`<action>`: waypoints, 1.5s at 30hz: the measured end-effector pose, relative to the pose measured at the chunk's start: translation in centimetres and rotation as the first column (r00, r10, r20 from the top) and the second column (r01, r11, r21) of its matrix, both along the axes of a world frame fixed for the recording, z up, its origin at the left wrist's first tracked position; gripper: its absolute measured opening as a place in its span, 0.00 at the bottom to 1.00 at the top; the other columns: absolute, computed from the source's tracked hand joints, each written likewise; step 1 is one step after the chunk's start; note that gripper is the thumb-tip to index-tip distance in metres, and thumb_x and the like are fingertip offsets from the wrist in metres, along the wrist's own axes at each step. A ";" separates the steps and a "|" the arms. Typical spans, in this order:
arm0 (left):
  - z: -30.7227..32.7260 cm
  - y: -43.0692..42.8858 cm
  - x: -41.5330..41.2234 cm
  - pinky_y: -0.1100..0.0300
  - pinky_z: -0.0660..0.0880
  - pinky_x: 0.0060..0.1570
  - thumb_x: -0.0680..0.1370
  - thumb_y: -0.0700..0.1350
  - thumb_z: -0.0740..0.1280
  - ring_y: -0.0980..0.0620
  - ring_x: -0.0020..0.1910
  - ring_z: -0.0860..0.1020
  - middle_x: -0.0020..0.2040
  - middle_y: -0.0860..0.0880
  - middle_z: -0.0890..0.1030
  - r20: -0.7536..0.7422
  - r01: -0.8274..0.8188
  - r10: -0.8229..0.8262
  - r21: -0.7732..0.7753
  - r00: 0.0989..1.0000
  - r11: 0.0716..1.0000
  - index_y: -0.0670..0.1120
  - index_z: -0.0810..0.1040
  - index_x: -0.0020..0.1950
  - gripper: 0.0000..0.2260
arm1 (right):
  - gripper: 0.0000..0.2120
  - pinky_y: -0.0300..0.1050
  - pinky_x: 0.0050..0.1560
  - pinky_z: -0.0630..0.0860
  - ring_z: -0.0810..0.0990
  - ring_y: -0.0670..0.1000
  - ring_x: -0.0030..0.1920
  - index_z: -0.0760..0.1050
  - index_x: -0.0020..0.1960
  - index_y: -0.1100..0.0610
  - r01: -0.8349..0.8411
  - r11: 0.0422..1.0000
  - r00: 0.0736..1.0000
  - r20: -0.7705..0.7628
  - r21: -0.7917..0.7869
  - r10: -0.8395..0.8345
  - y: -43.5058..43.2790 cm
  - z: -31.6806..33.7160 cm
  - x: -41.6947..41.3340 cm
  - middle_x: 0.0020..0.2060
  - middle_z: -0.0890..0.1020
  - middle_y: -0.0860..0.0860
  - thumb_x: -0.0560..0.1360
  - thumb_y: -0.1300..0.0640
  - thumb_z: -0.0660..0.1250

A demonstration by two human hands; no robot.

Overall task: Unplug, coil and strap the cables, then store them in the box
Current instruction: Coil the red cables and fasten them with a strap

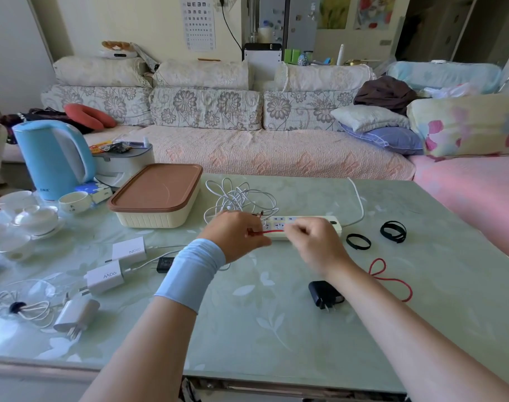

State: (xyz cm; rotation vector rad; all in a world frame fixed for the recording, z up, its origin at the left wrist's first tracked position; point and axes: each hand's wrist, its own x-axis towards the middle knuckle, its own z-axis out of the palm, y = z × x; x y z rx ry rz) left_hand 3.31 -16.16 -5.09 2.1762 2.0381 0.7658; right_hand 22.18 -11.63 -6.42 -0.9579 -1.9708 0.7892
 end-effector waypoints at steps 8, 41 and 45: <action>-0.2 0.4 -0.7 0.61 0.74 0.45 0.79 0.43 0.62 0.55 0.38 0.80 0.34 0.56 0.83 0.283 -0.058 0.061 -0.018 0.957 0.998 0.52 0.75 0.48 0.05 | 0.26 0.47 0.30 0.58 0.60 0.49 0.27 0.56 0.28 0.54 0.248 0.964 0.968 0.003 0.099 -0.249 1.5 -0.5 0.9 0.22 0.59 0.46 0.79 0.50 0.65; 1.5 -0.9 0.8 0.64 0.67 0.24 0.82 0.38 0.56 0.53 0.24 0.68 0.34 0.50 0.70 0.985 0.406 -0.028 -0.044 0.169 0.913 0.40 0.76 0.60 0.12 | 0.14 0.45 0.32 0.62 0.67 0.47 0.28 0.78 0.41 0.51 0.261 0.962 0.961 0.069 0.079 -0.267 2.9 0.0 2.5 0.25 0.70 0.47 0.82 0.51 0.60; 0.0 0.3 2.0 0.60 0.75 0.27 0.82 0.35 0.56 0.49 0.26 0.76 0.39 0.48 0.78 0.914 0.273 0.107 -0.227 0.393 0.935 0.43 0.73 0.64 0.13 | 0.14 0.44 0.35 0.66 0.76 0.52 0.38 0.82 0.49 0.48 0.333 0.943 0.851 0.427 0.015 -0.307 3.5 -0.8 3.1 0.38 0.80 0.49 0.82 0.51 0.57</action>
